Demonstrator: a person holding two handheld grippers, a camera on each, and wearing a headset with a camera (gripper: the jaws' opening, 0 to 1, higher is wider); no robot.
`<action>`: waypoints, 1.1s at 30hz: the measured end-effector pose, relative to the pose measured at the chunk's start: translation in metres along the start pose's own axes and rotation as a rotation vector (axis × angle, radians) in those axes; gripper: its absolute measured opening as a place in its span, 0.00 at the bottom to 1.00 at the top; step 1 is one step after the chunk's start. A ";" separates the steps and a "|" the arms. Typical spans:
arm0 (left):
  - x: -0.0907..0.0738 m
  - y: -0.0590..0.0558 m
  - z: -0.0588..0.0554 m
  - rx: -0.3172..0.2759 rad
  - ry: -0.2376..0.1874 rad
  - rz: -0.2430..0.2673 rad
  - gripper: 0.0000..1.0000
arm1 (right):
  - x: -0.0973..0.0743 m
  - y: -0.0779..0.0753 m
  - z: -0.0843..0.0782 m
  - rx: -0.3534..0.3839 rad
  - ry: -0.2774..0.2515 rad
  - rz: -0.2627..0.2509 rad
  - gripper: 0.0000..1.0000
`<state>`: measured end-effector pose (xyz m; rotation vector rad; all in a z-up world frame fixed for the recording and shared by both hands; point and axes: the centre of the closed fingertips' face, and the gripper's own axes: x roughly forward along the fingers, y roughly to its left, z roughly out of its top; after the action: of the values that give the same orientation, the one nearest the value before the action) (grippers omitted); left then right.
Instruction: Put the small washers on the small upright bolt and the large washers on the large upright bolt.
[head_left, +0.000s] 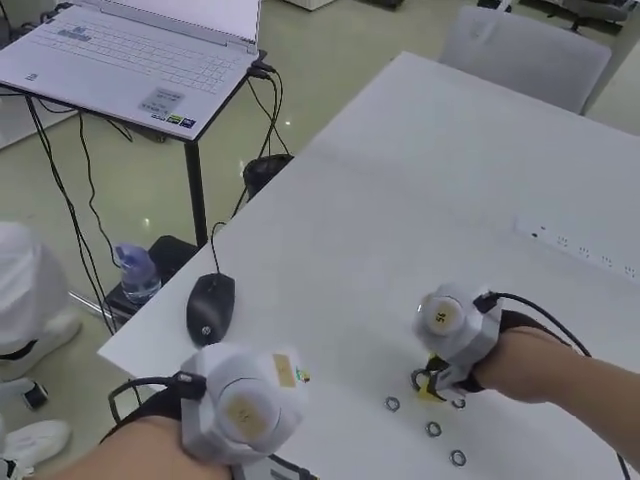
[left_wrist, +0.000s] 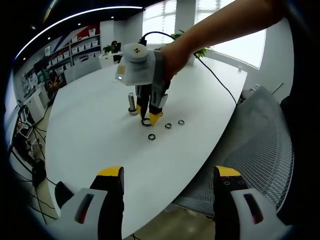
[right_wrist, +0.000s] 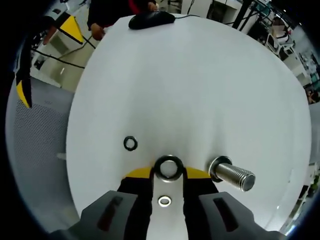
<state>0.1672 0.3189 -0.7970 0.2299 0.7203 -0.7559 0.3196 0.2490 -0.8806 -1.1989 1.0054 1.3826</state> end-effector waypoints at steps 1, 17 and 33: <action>0.000 0.000 0.001 0.001 -0.002 0.001 0.72 | 0.000 0.000 -0.001 0.004 0.001 -0.002 0.23; -0.007 -0.002 0.001 0.001 0.000 0.001 0.70 | -0.006 0.007 -0.005 0.042 -0.007 -0.003 0.22; -0.005 0.007 0.009 -0.007 -0.048 0.003 0.81 | -0.057 -0.018 -0.039 0.143 -0.032 -0.036 0.22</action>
<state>0.1742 0.3222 -0.7872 0.2060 0.6770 -0.7540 0.3435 0.2049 -0.8305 -1.0807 1.0374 1.2760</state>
